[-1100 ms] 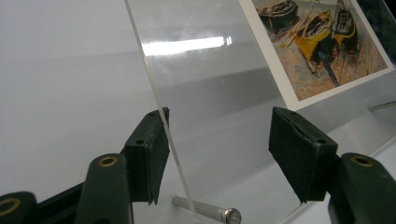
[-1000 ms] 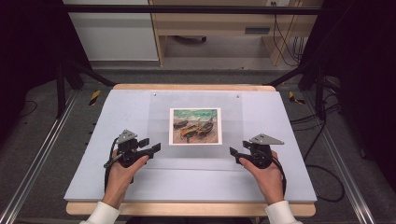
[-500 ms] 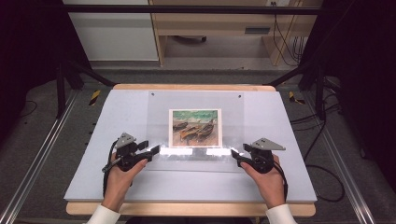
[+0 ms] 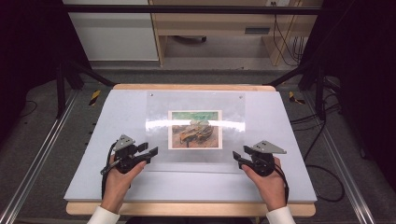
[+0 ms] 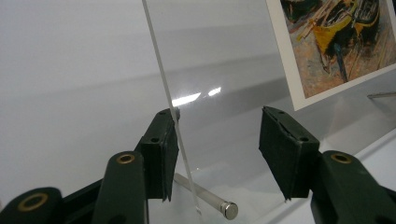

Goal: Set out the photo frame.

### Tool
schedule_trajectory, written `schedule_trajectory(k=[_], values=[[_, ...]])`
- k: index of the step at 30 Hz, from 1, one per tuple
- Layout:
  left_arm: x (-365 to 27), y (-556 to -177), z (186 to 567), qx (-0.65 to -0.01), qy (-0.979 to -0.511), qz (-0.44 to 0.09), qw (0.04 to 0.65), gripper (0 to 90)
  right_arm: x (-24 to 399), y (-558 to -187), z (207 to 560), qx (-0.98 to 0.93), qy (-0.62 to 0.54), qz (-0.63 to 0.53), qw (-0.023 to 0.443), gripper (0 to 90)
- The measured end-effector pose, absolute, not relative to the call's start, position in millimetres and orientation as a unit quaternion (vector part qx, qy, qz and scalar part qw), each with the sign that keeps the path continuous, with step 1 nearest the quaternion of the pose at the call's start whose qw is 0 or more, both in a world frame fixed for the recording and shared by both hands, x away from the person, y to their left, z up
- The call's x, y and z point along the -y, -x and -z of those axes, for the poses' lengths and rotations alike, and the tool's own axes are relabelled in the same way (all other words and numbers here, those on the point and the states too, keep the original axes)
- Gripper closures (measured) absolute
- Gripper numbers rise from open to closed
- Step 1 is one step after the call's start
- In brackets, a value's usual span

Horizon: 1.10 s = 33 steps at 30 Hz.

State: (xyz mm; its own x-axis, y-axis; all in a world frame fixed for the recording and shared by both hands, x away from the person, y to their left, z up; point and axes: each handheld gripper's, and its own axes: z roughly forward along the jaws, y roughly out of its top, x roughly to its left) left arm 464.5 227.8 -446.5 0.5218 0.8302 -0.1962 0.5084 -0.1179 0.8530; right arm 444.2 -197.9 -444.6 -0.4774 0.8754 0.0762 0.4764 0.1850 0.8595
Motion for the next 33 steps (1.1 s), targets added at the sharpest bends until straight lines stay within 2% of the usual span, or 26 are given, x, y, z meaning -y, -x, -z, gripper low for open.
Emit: schedule_trajectory(k=[33], values=[[-231.0, -448.0, 446.4, -0.462, -0.732, -0.177, 0.468, 57.5, 202.1, -428.3, 447.3, -0.745, -0.448, -0.435, 0.235, 61.3]])
